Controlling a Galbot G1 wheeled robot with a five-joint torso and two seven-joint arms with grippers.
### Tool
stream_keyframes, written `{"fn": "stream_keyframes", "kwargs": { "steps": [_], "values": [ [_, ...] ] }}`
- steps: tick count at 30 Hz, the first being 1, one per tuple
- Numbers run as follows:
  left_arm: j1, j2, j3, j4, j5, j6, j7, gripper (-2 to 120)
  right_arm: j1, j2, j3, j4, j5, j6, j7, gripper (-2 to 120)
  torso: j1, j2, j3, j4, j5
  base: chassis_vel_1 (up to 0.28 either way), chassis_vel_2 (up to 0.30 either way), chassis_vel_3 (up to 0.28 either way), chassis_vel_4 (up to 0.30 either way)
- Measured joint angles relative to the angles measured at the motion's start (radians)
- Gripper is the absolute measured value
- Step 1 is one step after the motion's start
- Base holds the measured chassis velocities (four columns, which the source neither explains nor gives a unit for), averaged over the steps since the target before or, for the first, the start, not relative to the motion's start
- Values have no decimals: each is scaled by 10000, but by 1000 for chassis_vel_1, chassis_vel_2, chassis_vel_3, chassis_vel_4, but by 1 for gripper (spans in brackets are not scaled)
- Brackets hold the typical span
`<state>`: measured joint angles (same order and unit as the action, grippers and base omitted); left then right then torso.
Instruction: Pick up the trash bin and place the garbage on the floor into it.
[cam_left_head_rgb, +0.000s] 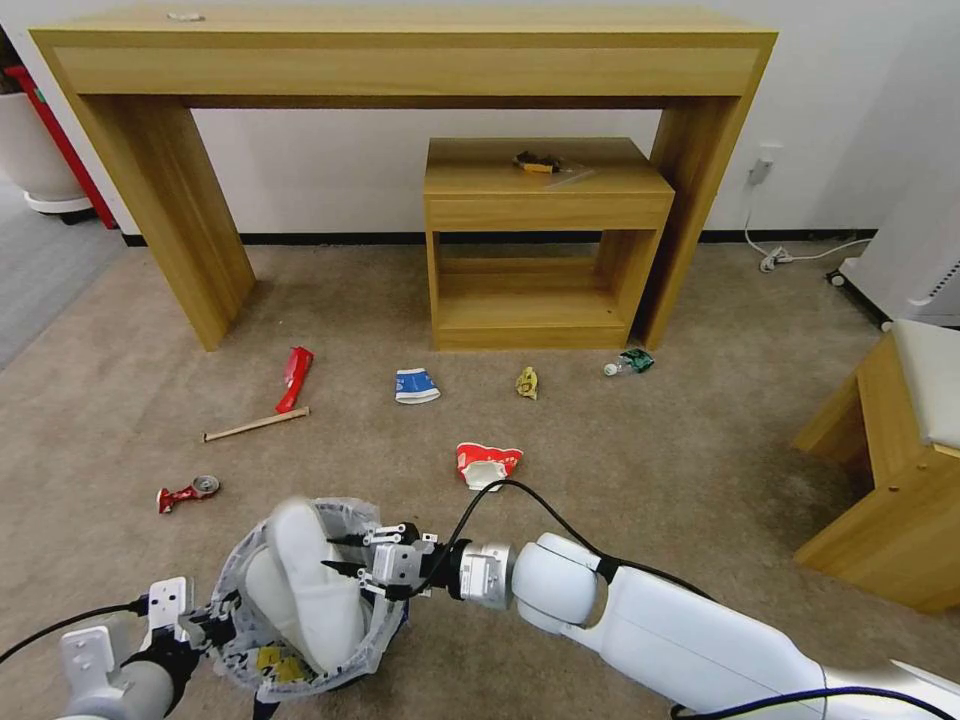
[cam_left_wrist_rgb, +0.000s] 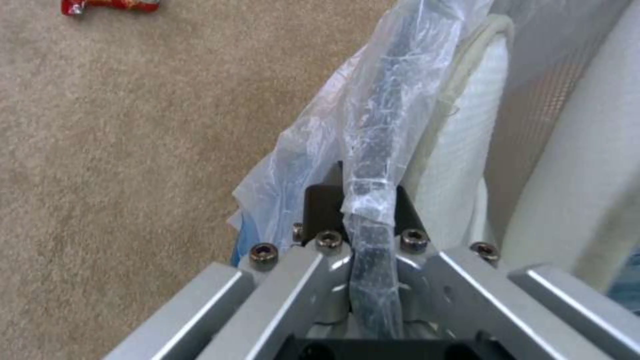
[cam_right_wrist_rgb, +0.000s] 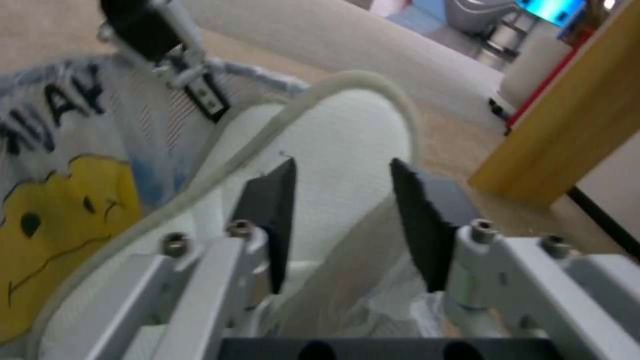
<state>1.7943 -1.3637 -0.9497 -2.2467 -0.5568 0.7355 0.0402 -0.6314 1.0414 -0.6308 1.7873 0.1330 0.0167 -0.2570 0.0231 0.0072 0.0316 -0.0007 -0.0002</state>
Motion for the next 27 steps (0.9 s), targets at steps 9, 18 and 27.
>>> {"fn": "stream_keyframes", "kwargs": {
  "steps": [9,18,27],
  "values": [
    [94,-95,-280,221,-128,0,63,0,-1196,-37,1878,422,1372,-1235,1792,78,0,0,0,1,-1,0,0,0,0],
    [163,97,-1136,652,-531,1,245,0,-3378,134,5058,407,2149,-1536,2370,100,0,1,-1,0,0,0,0,0,0],
    [422,259,-1815,932,-760,1,540,0,-5712,585,8474,448,1474,-701,1830,100,1,1,0,-2,2,0,0,0,0]
  ]
}}
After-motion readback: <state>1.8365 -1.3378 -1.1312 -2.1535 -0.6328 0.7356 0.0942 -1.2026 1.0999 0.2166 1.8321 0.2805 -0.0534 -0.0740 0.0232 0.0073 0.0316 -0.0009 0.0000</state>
